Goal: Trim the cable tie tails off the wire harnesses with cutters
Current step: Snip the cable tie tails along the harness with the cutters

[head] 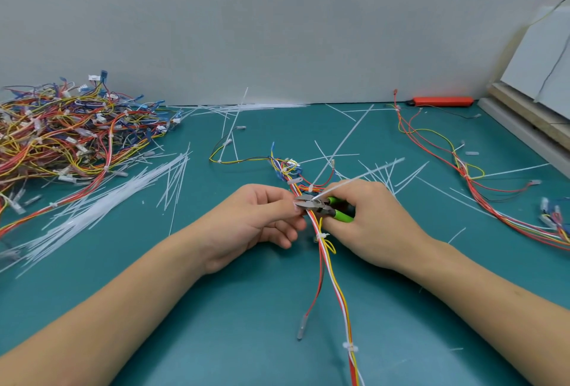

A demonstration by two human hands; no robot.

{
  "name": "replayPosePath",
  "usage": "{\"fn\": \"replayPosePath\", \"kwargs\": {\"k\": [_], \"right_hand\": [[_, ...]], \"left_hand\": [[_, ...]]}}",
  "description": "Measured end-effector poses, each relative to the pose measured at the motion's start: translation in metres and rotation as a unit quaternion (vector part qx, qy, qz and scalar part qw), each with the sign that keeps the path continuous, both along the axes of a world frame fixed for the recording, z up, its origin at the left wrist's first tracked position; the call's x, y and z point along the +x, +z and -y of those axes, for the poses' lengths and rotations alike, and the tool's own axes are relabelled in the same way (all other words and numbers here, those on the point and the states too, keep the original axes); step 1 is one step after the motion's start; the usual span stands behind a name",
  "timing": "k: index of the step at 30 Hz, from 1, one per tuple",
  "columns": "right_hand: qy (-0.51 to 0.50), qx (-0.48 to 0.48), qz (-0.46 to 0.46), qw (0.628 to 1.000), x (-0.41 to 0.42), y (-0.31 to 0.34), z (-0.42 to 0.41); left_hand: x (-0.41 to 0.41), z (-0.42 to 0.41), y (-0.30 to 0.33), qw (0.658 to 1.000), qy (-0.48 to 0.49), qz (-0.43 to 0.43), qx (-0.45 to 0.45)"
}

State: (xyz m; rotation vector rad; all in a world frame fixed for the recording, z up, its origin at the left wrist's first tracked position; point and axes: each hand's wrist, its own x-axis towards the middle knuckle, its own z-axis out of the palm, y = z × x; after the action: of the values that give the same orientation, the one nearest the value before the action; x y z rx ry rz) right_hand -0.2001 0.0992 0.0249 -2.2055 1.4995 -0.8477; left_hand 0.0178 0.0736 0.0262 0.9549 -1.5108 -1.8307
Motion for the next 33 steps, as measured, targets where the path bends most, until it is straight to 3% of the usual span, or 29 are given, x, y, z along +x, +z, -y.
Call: {"fn": "replayPosePath", "kwargs": {"k": [15,19,33], "right_hand": [[-0.038,-0.017,-0.014,0.999,-0.0023,-0.0071,0.0028],[-0.005,-0.006,0.022,1.0,-0.0019,-0.0026,0.0025],[0.017,-0.053,0.019,0.998,-0.0044,-0.0027,0.0054]], "left_hand": [[-0.0009,-0.0052,0.0049,1.0,-0.009,0.003,-0.015],[-0.0016,-0.0058,0.005,1.0,-0.003,0.005,-0.013],[-0.0014,-0.0031,0.0031,1.0,-0.005,0.012,-0.011]]}}
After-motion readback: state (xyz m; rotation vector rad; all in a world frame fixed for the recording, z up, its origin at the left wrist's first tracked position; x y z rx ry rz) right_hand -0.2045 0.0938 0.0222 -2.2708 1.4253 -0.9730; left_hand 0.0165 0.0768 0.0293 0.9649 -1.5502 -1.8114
